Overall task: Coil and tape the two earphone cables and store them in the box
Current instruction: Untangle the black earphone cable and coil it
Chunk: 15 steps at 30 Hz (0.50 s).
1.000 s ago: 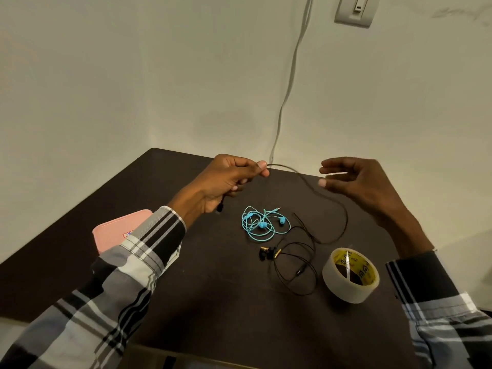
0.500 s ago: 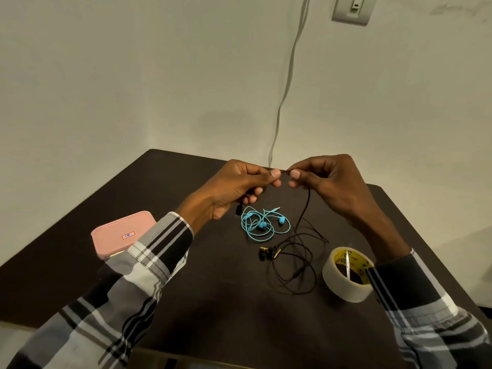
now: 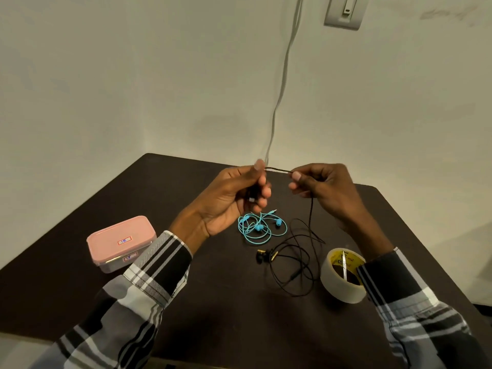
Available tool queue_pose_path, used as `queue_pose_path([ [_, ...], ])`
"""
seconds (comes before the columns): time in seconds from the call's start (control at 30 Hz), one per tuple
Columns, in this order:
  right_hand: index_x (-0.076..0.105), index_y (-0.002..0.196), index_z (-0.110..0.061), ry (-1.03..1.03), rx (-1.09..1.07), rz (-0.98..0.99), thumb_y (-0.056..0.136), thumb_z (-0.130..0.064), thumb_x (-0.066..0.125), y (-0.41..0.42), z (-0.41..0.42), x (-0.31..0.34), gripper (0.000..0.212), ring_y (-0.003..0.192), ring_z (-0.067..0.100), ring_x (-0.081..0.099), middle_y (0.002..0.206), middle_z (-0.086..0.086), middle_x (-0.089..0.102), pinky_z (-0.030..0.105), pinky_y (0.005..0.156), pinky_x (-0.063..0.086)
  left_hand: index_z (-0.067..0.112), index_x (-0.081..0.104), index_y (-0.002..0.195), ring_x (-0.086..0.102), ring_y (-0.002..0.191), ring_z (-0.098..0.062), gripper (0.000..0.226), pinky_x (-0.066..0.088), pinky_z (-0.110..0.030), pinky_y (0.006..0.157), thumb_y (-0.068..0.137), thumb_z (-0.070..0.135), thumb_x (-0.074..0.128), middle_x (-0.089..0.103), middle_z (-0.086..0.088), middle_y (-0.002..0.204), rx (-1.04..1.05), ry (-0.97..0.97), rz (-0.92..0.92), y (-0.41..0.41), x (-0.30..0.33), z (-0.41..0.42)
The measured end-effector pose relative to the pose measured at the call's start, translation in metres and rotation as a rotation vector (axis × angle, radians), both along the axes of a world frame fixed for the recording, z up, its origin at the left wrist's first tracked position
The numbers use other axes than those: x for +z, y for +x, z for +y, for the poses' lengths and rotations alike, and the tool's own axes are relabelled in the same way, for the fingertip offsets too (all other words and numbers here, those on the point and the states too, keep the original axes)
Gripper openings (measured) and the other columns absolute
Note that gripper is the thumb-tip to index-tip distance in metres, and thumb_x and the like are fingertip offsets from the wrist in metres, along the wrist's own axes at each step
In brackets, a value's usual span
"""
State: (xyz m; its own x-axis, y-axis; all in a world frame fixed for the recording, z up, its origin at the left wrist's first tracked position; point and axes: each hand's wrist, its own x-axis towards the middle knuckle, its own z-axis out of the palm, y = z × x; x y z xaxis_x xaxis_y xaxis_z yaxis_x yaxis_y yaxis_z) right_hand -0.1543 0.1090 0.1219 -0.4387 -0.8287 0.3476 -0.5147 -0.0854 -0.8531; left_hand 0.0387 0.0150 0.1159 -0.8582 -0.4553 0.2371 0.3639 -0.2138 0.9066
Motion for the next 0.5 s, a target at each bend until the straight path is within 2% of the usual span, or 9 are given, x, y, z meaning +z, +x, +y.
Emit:
queue_pose_path([
  [0.1, 0.074, 0.1, -0.009, 0.079, 0.07, -0.048, 0.095, -0.014, 0.064, 0.014, -0.001, -0.017, 0.013, 0.068, 0.012, 0.068, 0.079, 0.009, 0.075, 0.025, 0.066, 0.054, 0.015, 0.063, 0.064, 0.074, 0.081, -0.02, 0.032, 0.061, -0.028, 0.067, 0.084, 0.035, 0.049, 0.075, -0.013, 0.092, -0.003, 0.099, 0.18, -0.002, 0.01, -0.001],
  [0.17, 0.072, 0.103, -0.002, 0.128, 0.127, -0.128, 0.097, -0.012, 0.061, 0.027, 0.001, -0.03, 0.016, 0.064, 0.015, 0.065, 0.077, 0.013, 0.07, 0.025, 0.061, 0.054, 0.015, 0.06, 0.067, 0.069, 0.105, -0.026, 0.032, 0.059, -0.035, 0.084, 0.086, 0.037, 0.047, 0.071, -0.017, 0.111, 0.004, 0.104, 0.251, -0.003, 0.017, -0.003],
  [0.23, 0.071, 0.105, 0.0, 0.179, 0.18, -0.205, 0.097, -0.012, 0.06, 0.041, 0.005, -0.041, 0.019, 0.058, 0.014, 0.061, 0.075, 0.013, 0.067, 0.022, 0.051, 0.051, 0.014, 0.055, 0.07, 0.06, 0.121, -0.03, 0.03, 0.052, -0.041, 0.098, 0.087, 0.038, 0.048, 0.065, -0.02, 0.125, 0.027, 0.091, 0.29, -0.004, 0.021, -0.007],
  [0.3, 0.073, 0.105, -0.005, 0.228, 0.218, -0.186, 0.098, -0.018, 0.06, 0.053, 0.01, -0.048, 0.02, 0.052, 0.011, 0.056, 0.076, 0.009, 0.069, 0.018, 0.044, 0.043, 0.013, 0.052, 0.074, 0.056, 0.126, -0.03, 0.028, 0.041, -0.047, 0.109, 0.086, 0.038, 0.049, 0.06, -0.021, 0.131, 0.081, 0.054, 0.281, -0.005, 0.022, -0.013],
  [0.37, 0.074, 0.104, -0.006, 0.25, 0.257, -0.147, 0.098, -0.02, 0.06, 0.06, 0.016, -0.046, 0.021, 0.047, 0.005, 0.052, 0.076, 0.009, 0.069, 0.015, 0.043, 0.039, 0.012, 0.052, 0.075, 0.056, 0.127, -0.027, 0.027, 0.033, -0.052, 0.113, 0.084, 0.038, 0.052, 0.061, -0.017, 0.131, 0.161, -0.037, 0.205, -0.004, 0.019, -0.019],
  [0.5, 0.074, 0.1, -0.006, 0.265, 0.259, -0.044, 0.098, -0.022, 0.059, 0.06, 0.032, -0.021, 0.022, 0.043, 0.0, 0.048, 0.066, 0.003, 0.066, 0.012, 0.043, 0.036, 0.015, 0.061, 0.073, 0.058, 0.124, -0.017, 0.027, 0.039, -0.05, 0.108, 0.085, 0.038, 0.055, 0.067, -0.008, 0.125, 0.241, -0.26, -0.015, 0.002, 0.014, -0.027],
])
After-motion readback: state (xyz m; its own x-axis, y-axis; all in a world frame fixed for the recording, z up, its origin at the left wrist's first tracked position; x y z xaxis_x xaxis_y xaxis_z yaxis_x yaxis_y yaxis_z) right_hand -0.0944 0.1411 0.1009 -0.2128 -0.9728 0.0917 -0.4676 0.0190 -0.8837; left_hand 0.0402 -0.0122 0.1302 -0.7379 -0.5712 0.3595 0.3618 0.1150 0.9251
